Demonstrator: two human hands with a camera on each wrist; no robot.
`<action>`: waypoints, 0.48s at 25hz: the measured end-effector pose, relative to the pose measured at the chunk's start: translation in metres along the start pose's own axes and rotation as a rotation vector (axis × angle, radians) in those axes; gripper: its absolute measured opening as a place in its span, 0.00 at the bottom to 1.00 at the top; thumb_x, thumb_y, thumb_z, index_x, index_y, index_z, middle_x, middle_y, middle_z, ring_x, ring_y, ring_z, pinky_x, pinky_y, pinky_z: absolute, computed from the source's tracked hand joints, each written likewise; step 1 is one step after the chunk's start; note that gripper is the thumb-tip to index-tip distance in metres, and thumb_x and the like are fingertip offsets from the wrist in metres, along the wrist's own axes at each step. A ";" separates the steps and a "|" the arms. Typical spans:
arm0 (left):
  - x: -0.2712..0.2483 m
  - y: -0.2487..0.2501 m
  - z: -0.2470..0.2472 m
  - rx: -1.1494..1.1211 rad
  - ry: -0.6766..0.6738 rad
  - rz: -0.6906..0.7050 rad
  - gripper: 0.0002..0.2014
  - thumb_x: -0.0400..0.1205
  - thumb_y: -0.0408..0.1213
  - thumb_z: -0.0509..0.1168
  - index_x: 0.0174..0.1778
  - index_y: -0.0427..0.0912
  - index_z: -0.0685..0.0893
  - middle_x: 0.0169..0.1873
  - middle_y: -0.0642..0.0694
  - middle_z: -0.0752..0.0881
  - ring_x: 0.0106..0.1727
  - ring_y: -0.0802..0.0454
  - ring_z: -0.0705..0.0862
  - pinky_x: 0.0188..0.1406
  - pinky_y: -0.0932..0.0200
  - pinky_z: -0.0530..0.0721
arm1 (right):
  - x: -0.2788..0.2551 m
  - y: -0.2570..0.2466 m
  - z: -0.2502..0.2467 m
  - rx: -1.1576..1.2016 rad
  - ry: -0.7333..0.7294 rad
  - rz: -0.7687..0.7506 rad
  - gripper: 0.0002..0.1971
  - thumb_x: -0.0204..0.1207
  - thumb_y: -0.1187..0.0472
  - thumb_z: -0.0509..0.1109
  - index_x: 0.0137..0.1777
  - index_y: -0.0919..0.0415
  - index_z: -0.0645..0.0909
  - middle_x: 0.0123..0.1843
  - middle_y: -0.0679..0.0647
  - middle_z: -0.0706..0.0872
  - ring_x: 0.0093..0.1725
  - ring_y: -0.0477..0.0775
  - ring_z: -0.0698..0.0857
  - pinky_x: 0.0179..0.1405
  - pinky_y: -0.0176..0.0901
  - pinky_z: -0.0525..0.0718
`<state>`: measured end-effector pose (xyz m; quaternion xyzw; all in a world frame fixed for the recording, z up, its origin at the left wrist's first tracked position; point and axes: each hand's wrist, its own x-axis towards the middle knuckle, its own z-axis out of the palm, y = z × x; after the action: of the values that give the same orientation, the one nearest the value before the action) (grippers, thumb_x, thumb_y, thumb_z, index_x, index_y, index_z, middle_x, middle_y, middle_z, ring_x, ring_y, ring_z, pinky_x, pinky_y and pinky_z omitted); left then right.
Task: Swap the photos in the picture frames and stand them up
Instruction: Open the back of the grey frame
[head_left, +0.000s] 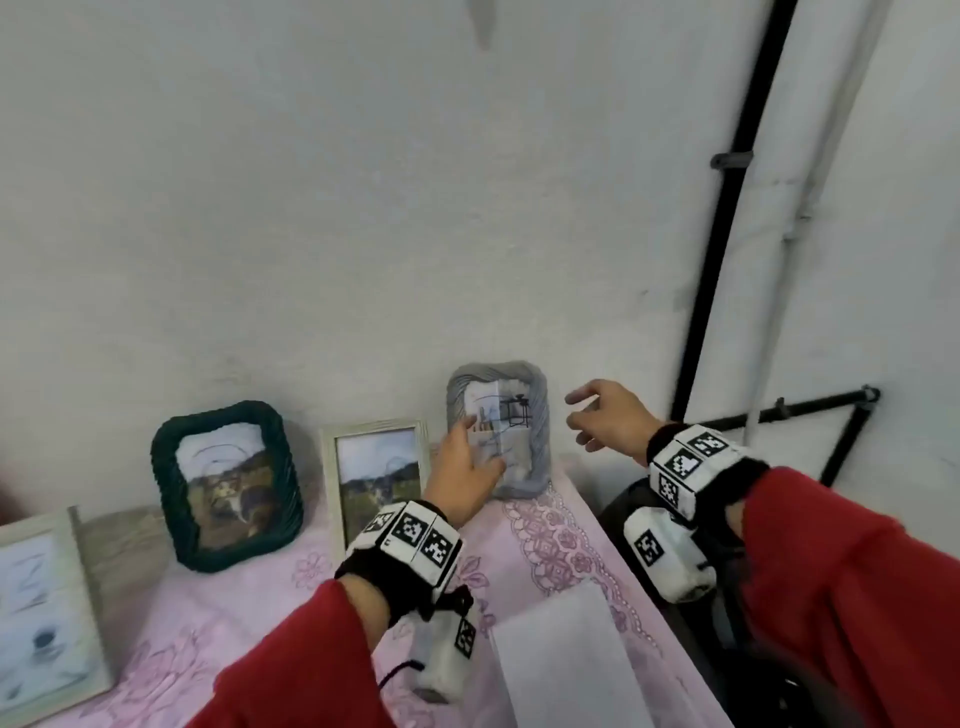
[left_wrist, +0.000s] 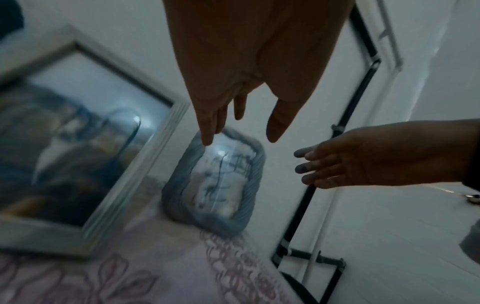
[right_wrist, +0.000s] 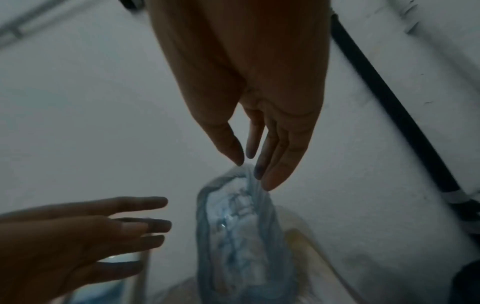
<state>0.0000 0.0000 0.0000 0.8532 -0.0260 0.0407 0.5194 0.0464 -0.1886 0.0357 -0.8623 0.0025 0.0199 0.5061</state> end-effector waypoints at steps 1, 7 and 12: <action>0.006 -0.008 0.006 -0.005 0.013 -0.025 0.33 0.79 0.30 0.66 0.78 0.34 0.57 0.76 0.36 0.67 0.77 0.42 0.67 0.77 0.47 0.66 | 0.008 0.007 0.005 -0.054 -0.007 0.006 0.17 0.74 0.70 0.66 0.63 0.67 0.74 0.39 0.59 0.81 0.35 0.56 0.81 0.34 0.45 0.83; 0.029 -0.046 0.032 0.126 0.014 -0.262 0.49 0.80 0.43 0.66 0.80 0.44 0.31 0.81 0.35 0.37 0.82 0.37 0.37 0.82 0.40 0.45 | 0.042 0.041 0.037 -0.137 -0.095 0.014 0.25 0.74 0.62 0.72 0.68 0.66 0.67 0.50 0.64 0.84 0.46 0.58 0.82 0.49 0.51 0.82; 0.051 -0.056 0.031 -0.149 0.059 -0.276 0.47 0.77 0.31 0.69 0.82 0.39 0.42 0.79 0.32 0.60 0.79 0.35 0.61 0.78 0.39 0.64 | 0.053 0.039 0.054 -0.134 -0.053 -0.034 0.21 0.76 0.62 0.69 0.64 0.69 0.67 0.51 0.63 0.78 0.59 0.68 0.82 0.59 0.61 0.83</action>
<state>0.0571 -0.0020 -0.0582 0.8061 0.1036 -0.0080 0.5826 0.0964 -0.1597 -0.0267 -0.8934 -0.0269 0.0342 0.4472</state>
